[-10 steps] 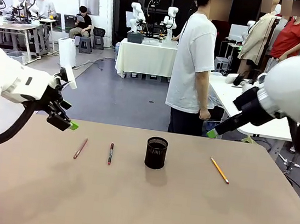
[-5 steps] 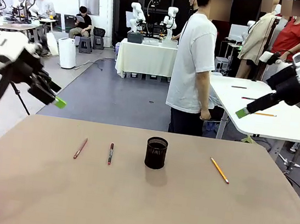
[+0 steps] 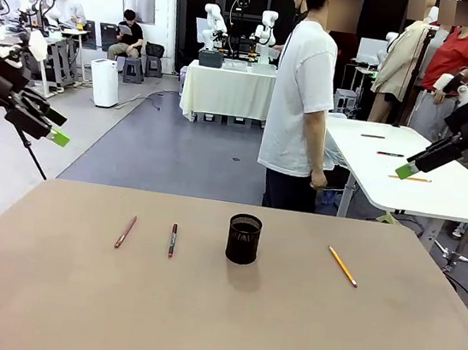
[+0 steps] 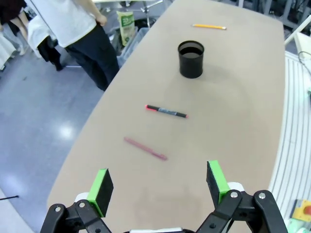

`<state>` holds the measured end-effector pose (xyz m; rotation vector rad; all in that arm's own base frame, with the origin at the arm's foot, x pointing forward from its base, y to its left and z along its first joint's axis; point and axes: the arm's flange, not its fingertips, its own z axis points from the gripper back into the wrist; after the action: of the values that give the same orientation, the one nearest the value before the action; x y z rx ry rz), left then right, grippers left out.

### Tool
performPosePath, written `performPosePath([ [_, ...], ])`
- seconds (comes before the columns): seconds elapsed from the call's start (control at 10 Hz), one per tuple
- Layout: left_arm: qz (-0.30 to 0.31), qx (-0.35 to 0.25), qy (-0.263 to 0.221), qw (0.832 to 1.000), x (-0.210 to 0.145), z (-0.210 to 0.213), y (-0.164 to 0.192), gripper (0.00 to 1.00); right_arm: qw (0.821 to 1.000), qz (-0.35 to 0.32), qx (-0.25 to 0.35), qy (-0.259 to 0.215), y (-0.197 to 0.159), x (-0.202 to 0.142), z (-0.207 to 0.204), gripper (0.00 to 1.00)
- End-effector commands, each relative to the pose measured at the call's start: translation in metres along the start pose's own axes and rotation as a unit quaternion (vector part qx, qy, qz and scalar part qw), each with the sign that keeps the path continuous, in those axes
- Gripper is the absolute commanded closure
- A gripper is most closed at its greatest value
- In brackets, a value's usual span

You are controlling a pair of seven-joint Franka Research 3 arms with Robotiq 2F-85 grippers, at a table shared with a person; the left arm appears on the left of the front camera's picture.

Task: Place the pens into the pen holder.
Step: Pick up a writing instrument from the table and place it into the Pen holder.

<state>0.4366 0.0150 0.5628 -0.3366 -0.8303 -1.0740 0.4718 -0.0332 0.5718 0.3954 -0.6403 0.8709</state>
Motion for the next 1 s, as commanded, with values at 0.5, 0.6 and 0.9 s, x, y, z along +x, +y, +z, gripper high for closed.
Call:
performPosePath([
  [0.5, -0.014, 0.031, -0.003, 0.999, 0.012, 0.023, 0.041, 0.0, 0.996, 0.069, -0.012, -0.056, -0.035, -0.012, 0.035, 0.0],
  [0.6, -0.012, 0.027, -0.012, 0.999, 0.013, 0.027, 0.04, 0.0, 0.996, 0.069, -0.016, -0.061, -0.038, -0.013, 0.041, 0.0],
  [0.9, -0.005, 0.016, -0.03, 0.999, 0.011, 0.036, 0.038, 0.0, 0.994, 0.061, -0.021, -0.083, -0.044, -0.016, 0.051, 0.0],
])
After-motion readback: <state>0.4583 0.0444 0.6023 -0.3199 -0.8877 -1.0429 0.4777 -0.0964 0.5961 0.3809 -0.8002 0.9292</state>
